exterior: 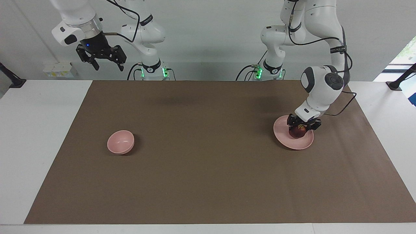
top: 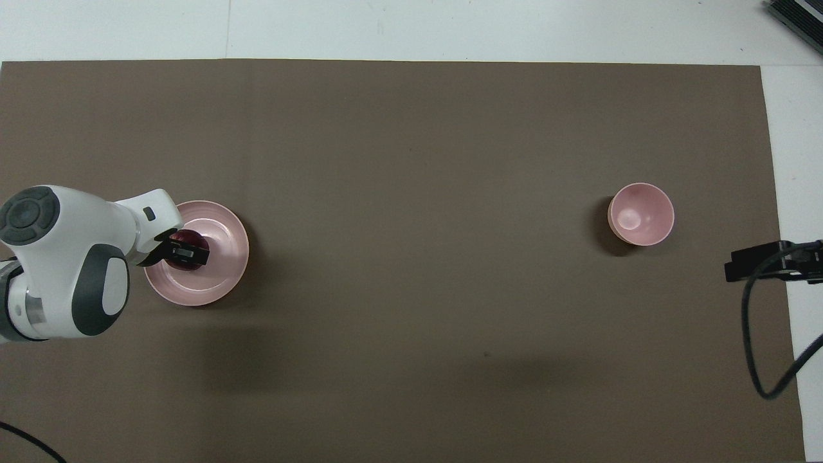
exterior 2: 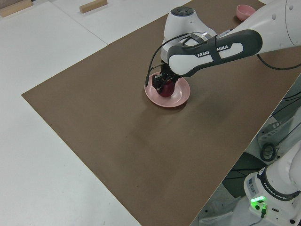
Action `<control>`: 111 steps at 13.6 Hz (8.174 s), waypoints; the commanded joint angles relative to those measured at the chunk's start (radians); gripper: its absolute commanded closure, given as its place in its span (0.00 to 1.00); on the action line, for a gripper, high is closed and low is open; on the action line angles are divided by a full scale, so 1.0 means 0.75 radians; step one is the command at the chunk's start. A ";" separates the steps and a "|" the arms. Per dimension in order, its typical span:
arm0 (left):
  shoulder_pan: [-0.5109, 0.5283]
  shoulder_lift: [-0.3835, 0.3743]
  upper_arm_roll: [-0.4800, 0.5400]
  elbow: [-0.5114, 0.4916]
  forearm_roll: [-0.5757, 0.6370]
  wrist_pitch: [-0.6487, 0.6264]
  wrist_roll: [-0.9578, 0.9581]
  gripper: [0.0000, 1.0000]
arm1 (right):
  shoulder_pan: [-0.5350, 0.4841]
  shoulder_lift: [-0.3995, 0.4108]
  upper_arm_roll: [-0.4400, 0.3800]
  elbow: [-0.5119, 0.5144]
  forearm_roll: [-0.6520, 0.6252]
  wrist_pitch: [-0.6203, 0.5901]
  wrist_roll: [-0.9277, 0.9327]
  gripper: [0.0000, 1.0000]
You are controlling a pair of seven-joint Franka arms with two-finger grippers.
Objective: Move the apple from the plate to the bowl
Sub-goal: 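Lift the apple with the left gripper and carry it toward the right gripper, then grasp the apple with the right gripper while the left gripper holds it, then open the left gripper and withdraw it while the right gripper lifts the apple, then lower the apple into the pink bowl with the right gripper while the left gripper retracts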
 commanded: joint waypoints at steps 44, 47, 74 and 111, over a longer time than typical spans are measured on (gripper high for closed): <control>-0.357 0.314 -0.536 0.755 -2.021 -0.801 -1.894 1.00 | -0.174 -0.325 -0.013 -0.779 1.375 0.175 -0.447 0.00; -0.362 0.335 -0.595 0.774 -2.042 -0.724 -1.816 1.00 | -0.172 -0.337 -0.013 -0.789 1.373 0.148 -0.410 0.00; -0.443 0.357 -0.630 0.845 -1.777 -0.376 -1.767 0.00 | -0.217 -0.333 -0.019 -0.772 1.275 -0.001 -0.252 1.00; 0.258 -0.099 -0.317 0.655 0.079 -0.425 -0.478 0.00 | 0.035 0.593 0.001 -0.368 -0.558 1.079 -0.397 1.00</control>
